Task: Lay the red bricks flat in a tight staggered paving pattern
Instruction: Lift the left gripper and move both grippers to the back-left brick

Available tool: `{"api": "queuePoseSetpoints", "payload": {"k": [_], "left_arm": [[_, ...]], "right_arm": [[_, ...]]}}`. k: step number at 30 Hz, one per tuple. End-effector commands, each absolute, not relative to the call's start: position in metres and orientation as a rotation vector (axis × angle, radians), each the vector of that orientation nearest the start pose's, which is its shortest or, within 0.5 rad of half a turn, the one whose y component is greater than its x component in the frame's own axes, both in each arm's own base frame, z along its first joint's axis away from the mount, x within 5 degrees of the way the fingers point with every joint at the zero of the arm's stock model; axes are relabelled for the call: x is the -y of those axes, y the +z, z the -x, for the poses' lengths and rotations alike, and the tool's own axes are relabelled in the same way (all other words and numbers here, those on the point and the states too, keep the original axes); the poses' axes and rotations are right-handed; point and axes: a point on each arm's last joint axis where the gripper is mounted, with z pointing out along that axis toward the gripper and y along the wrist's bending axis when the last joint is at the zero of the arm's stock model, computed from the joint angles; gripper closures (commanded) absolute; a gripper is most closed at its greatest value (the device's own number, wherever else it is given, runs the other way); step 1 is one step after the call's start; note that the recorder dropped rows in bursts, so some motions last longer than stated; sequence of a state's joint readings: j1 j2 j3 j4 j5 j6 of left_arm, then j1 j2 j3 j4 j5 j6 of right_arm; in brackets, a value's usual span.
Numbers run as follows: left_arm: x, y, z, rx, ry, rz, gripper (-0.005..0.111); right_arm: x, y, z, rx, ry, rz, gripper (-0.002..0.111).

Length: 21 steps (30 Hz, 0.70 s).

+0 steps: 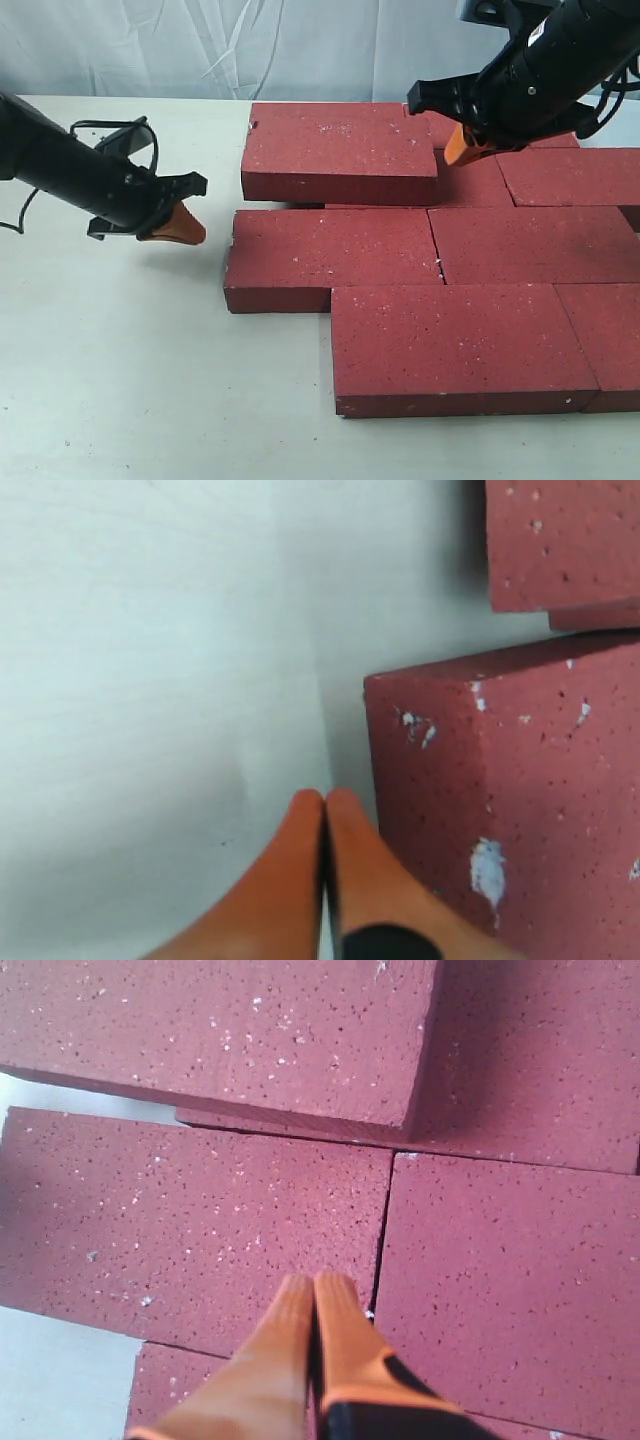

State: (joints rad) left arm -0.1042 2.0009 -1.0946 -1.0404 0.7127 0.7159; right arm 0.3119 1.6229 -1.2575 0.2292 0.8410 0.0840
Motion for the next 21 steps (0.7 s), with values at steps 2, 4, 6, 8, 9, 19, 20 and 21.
{"api": "queuePoseSetpoints", "payload": {"k": [2,4,6,8,9,19,20,21], "left_arm": [[0.077,0.134,-0.368,-2.718,-0.963,0.044,0.107],[0.076,0.137,-0.371,-2.705,-0.962,0.043,0.107],[0.076,0.14,-0.374,-2.692,-0.968,0.043,0.107],[0.076,0.148,-0.382,-2.664,-0.965,0.037,0.107],[0.076,0.154,-0.388,-2.652,-0.951,0.047,0.107],[0.108,0.182,-0.414,-2.55,-0.647,-0.094,0.107],[0.11,0.186,-0.417,-2.524,-0.637,-0.079,0.107],[0.111,0.189,-0.419,-2.506,-0.634,-0.067,0.107]], "right_arm": [[-0.116,0.27,-0.325,-2.684,0.36,0.165,0.109],[-0.115,0.267,-0.329,-2.669,0.331,0.177,0.109],[-0.114,0.264,-0.334,-2.648,0.299,0.189,0.109],[-0.11,0.263,-0.339,-2.621,0.289,0.164,0.109],[-0.106,0.263,-0.342,-2.606,0.286,0.146,0.109],[-0.055,0.245,-0.383,-2.654,0.294,-0.074,0.109],[-0.056,0.242,-0.392,-2.655,0.294,-0.074,0.109],[-0.057,0.238,-0.398,-2.658,0.294,-0.074,0.109]]}}
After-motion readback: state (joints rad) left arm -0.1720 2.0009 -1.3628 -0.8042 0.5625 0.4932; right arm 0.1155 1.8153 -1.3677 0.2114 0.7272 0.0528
